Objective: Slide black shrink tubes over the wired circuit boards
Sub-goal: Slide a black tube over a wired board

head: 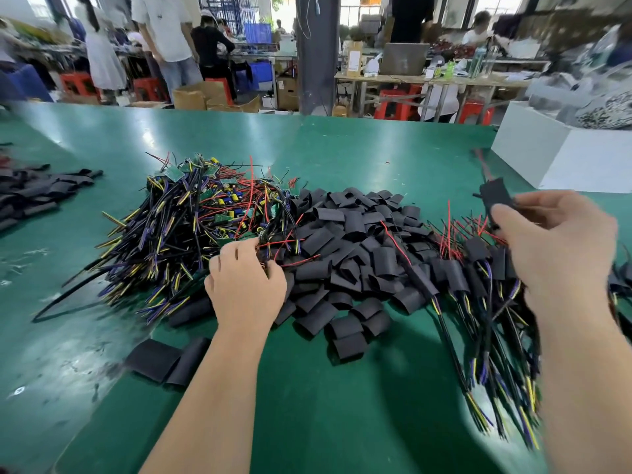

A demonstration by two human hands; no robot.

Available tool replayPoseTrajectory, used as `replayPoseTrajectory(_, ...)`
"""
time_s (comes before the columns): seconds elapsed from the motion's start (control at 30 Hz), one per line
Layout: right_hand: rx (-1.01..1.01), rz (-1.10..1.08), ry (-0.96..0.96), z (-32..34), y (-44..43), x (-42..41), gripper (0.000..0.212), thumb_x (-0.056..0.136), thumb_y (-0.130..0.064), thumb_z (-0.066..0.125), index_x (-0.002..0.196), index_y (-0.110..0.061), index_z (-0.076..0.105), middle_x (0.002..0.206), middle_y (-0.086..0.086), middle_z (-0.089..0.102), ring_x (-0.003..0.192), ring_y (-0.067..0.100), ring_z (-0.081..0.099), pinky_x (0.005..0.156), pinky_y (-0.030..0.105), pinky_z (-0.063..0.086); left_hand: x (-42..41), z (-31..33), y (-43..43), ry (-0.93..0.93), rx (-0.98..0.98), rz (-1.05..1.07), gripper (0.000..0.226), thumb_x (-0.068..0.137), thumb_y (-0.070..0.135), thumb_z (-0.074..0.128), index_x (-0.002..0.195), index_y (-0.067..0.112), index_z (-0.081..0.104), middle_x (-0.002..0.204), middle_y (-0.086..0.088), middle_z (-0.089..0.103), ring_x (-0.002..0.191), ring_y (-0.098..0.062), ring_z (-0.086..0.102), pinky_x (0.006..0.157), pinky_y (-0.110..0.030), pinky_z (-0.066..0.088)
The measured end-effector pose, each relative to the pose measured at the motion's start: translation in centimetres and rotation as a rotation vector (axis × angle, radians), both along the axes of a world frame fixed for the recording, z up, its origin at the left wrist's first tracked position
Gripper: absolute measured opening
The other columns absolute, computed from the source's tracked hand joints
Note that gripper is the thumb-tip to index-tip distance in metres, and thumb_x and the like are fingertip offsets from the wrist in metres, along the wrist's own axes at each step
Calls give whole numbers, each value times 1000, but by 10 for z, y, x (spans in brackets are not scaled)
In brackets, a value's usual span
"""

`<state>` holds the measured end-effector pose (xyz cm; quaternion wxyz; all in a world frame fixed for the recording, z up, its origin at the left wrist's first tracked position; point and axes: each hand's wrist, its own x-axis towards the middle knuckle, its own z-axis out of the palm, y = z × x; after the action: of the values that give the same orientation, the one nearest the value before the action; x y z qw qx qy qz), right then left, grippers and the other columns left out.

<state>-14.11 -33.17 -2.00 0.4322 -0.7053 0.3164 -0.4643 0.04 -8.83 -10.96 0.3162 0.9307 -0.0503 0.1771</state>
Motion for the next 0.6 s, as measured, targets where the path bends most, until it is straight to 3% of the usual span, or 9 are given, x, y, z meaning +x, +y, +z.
replayPoseTrajectory(0.07,-224,-130,241,-3,-4,-3,9,78,-21,68,87,-21,66,86,0,70,77,16,61,78,29,45,-1,-1,-1,32,53,23,43,92,32,52,134,21,50,137,-3,47,127,-28,36,102,-43,29)
replayPoseTrajectory(0.2,-275,-268,460,-23,8,2,25,79,-20,64,104,-22,67,117,14,60,109,38,52,95,48,35,0,-5,0,57,137,12,46,88,50,52,129,27,56,137,1,46,129,-26,34,104,-43,23)
replayPoseTrajectory(0.37,-318,-110,438,-49,36,10,27,78,-14,65,104,-22,67,121,9,53,112,34,46,96,44,28,3,-2,5,62,142,14,38,83,46,61,117,31,64,134,4,49,127,-24,37,103,-44,24)
replayPoseTrajectory(0.47,-341,-13,442,-61,48,15,25,80,-11,65,103,-21,68,120,4,53,113,30,46,95,39,25,3,0,7,-29,156,43,23,89,39,60,107,29,70,119,3,64,111,-27,50,95,-42,31)
replayPoseTrajectory(0.6,-318,63,345,-66,55,15,23,80,-5,63,98,-17,69,113,3,55,106,28,51,92,39,31,-2,10,6,-211,-69,68,22,96,35,52,110,25,64,101,-2,70,96,-32,56,83,-38,30)
